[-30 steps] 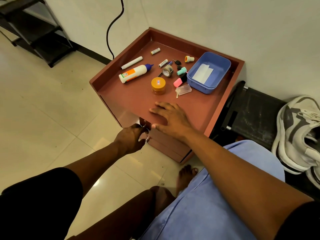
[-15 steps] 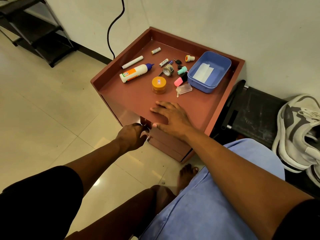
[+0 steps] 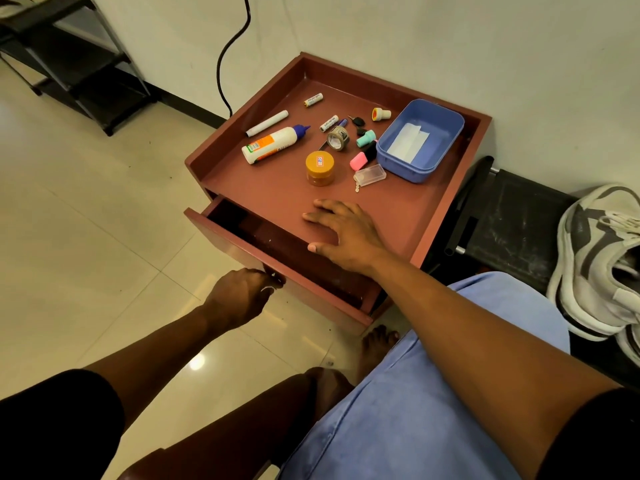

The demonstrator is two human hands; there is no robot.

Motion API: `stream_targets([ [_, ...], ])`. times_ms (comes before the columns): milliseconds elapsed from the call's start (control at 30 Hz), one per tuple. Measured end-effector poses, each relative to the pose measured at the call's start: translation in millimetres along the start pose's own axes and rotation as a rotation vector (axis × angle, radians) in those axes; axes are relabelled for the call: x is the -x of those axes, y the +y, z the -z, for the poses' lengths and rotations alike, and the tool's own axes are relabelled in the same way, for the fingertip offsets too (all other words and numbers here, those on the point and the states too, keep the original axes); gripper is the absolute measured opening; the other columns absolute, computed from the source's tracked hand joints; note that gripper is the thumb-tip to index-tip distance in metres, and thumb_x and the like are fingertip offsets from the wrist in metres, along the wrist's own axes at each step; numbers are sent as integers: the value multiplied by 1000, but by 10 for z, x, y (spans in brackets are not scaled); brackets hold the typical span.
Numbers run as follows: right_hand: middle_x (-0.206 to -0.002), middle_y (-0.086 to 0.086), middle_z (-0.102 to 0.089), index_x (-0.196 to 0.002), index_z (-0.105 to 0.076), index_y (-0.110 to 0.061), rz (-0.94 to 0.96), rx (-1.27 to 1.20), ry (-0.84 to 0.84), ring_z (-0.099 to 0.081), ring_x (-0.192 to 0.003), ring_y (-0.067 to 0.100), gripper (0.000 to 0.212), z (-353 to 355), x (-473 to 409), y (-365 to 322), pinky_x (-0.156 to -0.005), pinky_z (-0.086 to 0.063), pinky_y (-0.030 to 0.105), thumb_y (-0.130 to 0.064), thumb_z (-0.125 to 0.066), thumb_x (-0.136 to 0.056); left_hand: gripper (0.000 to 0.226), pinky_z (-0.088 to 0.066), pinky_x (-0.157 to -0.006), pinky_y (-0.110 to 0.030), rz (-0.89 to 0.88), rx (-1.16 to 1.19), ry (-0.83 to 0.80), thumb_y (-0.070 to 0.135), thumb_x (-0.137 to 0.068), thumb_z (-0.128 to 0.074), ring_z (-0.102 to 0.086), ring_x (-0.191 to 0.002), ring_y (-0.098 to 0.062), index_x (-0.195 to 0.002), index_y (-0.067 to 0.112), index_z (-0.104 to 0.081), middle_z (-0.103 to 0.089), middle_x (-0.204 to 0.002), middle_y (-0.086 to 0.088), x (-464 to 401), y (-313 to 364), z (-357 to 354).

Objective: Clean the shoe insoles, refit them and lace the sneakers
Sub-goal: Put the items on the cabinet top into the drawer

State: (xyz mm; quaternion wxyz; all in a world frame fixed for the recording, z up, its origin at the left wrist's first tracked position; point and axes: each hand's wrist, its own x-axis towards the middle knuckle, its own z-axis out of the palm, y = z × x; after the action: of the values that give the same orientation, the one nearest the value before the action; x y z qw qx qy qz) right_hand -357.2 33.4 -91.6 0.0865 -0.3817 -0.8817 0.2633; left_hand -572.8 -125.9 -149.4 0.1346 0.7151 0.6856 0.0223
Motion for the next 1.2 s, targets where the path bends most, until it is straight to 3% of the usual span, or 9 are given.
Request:
stream_targets([
  [67, -159, -18, -32, -144, -50, -44, -3, 3, -1, -29, -143, 14, 61, 10, -2, -4, -119, -28, 43, -49, -71, -87, 29, -58, -71, -24, -27, -111, 28, 35, -95, -61, -75, -93, -10, -121, 33, -73, -75, -118, 13, 115, 40, 43],
  [167, -159, -17, -32, -145, -49, -42, -10, 7, -15, -28, -143, 14, 62, 25, -3, -20, -118, -29, 41, -49, -71, -88, 29, -39, -55, -13, -72, -135, 200, 40, -91, -50, -71, -68, -6, -91, 29, -77, -76, -86, 14, 225, 205, 258],
  [200, -159, -17, -32, -145, -49, -42, -10, 9, -18, -28, -144, 14, 62, 27, -2, -24, -118, -29, 41, -48, -71, -88, 30, -36, -54, -15, -96, -139, 281, 41, -93, -49, -66, -63, -8, -83, 27, -75, -72, -78, 12, 232, 253, 334],
  [267, -160, -17, -31, -145, -49, -42, -9, 11, -16, -28, -144, 15, 62, 32, 0, -25, -118, -29, 41, -48, -71, -88, 29, -42, -58, -24, -115, -160, 383, 44, -94, -53, -61, -69, -14, -85, 23, -72, -67, -83, 7, 184, 287, 434],
  [367, -160, -17, -31, -146, -48, -42, -12, 4, -24, -28, -144, 15, 62, 46, 2, -26, -119, -28, 40, -48, -70, -88, 43, -48, -85, -40, -116, -184, 243, 57, -98, -46, -63, -97, -19, -110, 25, -72, -68, -112, 4, 55, 256, 468],
  [467, -161, -17, -30, -147, -47, -42, -9, 12, -32, -27, -145, 15, 63, 55, 11, -28, -119, -27, 39, -47, -70, -89, 54, -40, -102, -39, -167, -151, 74, 61, -105, -26, -65, -111, -10, -117, 33, -71, -71, -119, 13, -1, 198, 387],
  [567, -162, -16, -29, -148, -46, -41, -11, 5, -41, -27, -145, 14, 62, 64, 21, -22, -119, -27, 39, -46, -69, -90, 59, -38, -101, -36, -134, -152, 83, 63, -104, -21, -64, -103, -4, -108, 35, -74, -73, -108, 18, 0, 182, 328],
  [767, -162, -15, -30, -147, -48, -40, -17, 8, -46, -27, -146, 15, 62, 79, 41, -27, -120, -27, 38, -46, -70, -89, 50, -43, -87, -34, -99, -84, 118, 62, -98, -39, -64, -82, -1, -91, 34, -79, -74, -87, 20, 63, 189, 371],
  [1200, -164, -12, -27, -149, -46, -37, -35, 42, -80, -24, -149, 17, 64, 163, 122, -50, -123, -22, 41, -44, -70, -90, 56, -42, -89, -37, -76, -15, 65, 69, -94, -34, -64, -87, -4, -98, 35, -78, -73, -98, 18, 382, 104, 302],
])
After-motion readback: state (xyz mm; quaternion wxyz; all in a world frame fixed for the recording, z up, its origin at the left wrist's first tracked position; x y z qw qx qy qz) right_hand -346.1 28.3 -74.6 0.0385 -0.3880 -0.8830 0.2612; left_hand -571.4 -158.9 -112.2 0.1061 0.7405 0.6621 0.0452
